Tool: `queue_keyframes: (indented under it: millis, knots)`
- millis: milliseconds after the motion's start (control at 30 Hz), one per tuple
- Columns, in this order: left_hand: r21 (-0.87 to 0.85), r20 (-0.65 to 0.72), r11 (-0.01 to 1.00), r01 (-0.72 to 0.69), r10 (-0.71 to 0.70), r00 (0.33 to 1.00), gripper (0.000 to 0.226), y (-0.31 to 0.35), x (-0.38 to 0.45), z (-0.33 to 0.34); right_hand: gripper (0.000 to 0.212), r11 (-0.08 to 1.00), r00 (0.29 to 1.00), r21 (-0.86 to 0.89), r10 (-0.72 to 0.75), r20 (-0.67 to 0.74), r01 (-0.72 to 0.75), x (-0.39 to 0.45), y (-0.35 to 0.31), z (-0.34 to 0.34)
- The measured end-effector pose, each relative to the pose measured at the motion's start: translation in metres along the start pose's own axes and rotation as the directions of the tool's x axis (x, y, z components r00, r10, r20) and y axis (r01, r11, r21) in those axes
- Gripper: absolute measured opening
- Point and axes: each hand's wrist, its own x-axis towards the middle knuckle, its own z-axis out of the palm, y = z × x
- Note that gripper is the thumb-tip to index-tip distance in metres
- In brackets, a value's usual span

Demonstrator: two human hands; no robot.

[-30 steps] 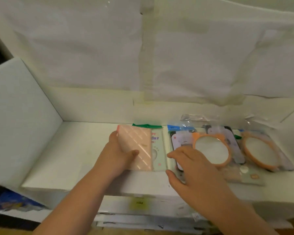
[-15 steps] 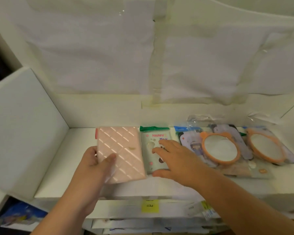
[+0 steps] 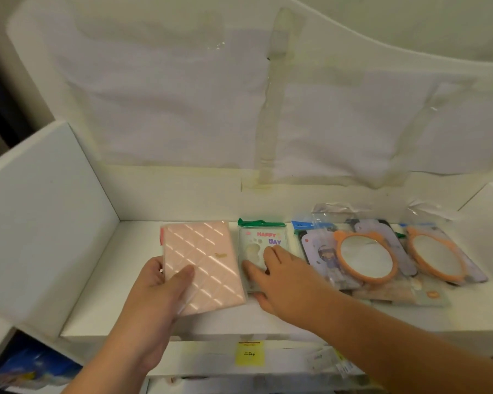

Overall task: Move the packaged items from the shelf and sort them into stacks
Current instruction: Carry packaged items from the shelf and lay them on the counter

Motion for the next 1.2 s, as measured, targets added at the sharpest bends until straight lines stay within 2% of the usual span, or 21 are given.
queue_keyframes:
  millis: [233,433,567,767,900,1100,1200]
  knots:
    - [-0.04,-0.025,0.999,0.032,-0.033,0.999,0.015,0.003,0.003,-0.001,0.059,0.999,0.994,0.025,-0.033,0.102,0.03,0.006,0.002,-0.016]
    - [-0.06,-0.016,0.997,0.058,-0.059,0.998,0.016,0.002,0.004,0.0,0.064,0.978,0.979,0.144,0.13,0.158,-0.153,0.008,-0.02,-0.006]
    - [-0.069,-0.026,0.995,0.071,-0.072,0.997,0.019,0.001,0.007,0.0,0.051,0.966,0.972,0.143,0.201,0.123,-0.217,0.012,-0.028,-0.007]
    - [-0.073,-0.026,0.995,0.068,-0.07,0.997,0.021,0.003,0.005,0.002,0.041,0.979,0.97,0.093,0.164,0.18,-0.183,0.015,-0.031,-0.015]
    - [-0.075,-0.038,0.995,0.069,-0.072,0.997,0.021,0.005,0.002,0.001,0.042,0.979,0.968,0.084,0.165,0.19,-0.184,0.018,-0.033,-0.012]
    - [-0.092,-0.042,0.994,0.063,-0.067,0.997,0.015,0.012,-0.004,0.001,0.045,0.986,0.991,0.104,0.127,0.048,-0.131,0.009,-0.025,-0.007]
    - [-0.104,-0.033,0.993,0.063,-0.067,0.997,0.013,0.013,-0.006,0.001,0.063,0.974,0.99,0.19,0.134,-0.051,-0.122,-0.001,-0.021,-0.01]
